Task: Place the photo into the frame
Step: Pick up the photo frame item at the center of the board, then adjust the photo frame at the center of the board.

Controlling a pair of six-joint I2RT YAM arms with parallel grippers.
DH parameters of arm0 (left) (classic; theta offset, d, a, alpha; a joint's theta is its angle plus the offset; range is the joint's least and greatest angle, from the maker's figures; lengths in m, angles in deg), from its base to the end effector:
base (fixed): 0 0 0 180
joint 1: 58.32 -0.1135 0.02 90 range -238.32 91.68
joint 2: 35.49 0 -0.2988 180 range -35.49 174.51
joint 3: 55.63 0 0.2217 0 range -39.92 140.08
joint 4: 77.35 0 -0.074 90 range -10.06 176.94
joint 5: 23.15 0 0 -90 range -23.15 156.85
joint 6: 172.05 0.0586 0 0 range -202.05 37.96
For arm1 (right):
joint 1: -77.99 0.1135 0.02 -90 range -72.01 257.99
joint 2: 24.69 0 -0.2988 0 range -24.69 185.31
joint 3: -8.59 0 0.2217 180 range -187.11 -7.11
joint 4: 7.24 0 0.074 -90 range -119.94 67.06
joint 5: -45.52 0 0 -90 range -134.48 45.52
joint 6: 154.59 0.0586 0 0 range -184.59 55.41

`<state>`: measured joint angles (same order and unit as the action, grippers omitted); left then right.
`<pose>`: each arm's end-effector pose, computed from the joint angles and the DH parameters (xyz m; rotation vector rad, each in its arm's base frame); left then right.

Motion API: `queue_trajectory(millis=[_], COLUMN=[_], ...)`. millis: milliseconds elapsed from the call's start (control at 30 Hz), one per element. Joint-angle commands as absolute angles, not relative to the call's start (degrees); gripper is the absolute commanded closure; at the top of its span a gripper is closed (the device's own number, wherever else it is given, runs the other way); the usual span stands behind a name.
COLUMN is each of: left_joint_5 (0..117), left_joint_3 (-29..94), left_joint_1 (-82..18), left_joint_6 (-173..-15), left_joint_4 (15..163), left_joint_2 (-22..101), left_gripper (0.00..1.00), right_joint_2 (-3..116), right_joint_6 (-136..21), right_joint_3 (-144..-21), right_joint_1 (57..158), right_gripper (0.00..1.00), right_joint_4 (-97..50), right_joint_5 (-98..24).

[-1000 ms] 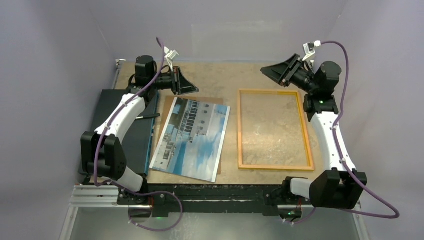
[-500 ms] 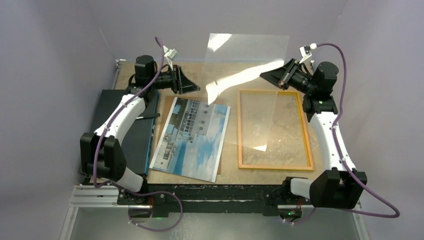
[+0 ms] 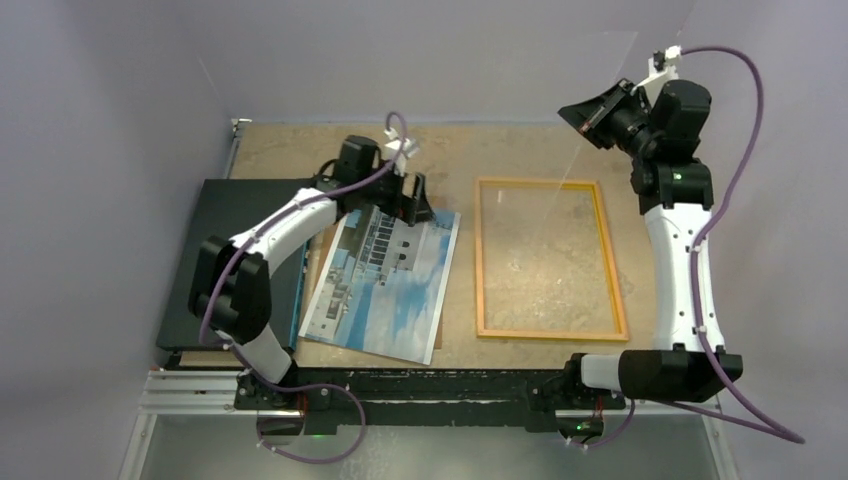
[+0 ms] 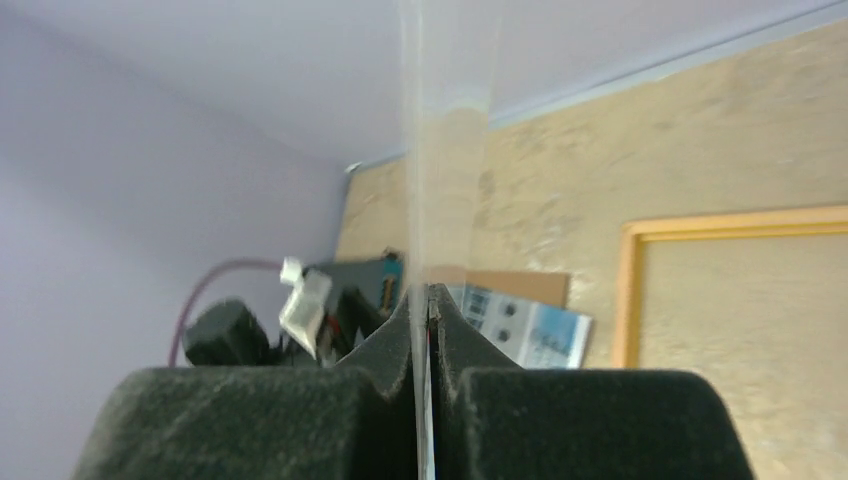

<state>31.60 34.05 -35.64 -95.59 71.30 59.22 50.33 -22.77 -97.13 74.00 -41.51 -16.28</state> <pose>0.3223 -0.1714 0.3196 0.5347 2.1951 -1.0240 0.2601 0.0096 0.5075 0.2850 1.6802 0.8993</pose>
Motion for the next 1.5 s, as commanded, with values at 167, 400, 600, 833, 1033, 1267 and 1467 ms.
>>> queue_trajectory(millis=[167,400,600,833,1033,1267,1467], left_joint_5=[44.2,48.3,50.3,54.4,59.8,64.7,69.5], left_joint_3=[38.7,44.6,46.8,46.4,45.1,44.2,43.0], left_joint_1=[-20.5,-14.8,-12.5,-11.5,-11.4,-12.2,-12.3], left_joint_6=[-88.9,-91.9,-92.6,-91.1,-88.0,-84.8,-81.5], left_joint_4=[72.7,76.6,77.9,79.1,79.9,79.0,78.2], left_joint_2=[68.8,78.2,84.3,87.2,87.2,86.3,84.8], left_gripper=[0.06,0.06,0.12,0.25,0.35,0.40,0.44], right_joint_2=[48.1,45.5,44.9,44.4,43.7,43.4,43.0], right_joint_6=[-31.5,-32.9,-33.5,-34.0,-33.9,-33.8,-33.7], right_joint_3=[-106.4,-105.1,-103.5,-102.0,-99.4,-97.8,-96.9], right_joint_1=[73.5,73.5,73.4,73.4,73.4,73.4,73.4], right_gripper=[1.00,1.00,1.00,1.00,1.00,1.00,1.00], right_joint_4=[-58.6,-59.7,-59.7,-59.6,-58.2,-57.4,-56.9], right_joint_5=[-45.5,-52.3,-52.8,-53.0,-51.2,-49.7,-49.5])
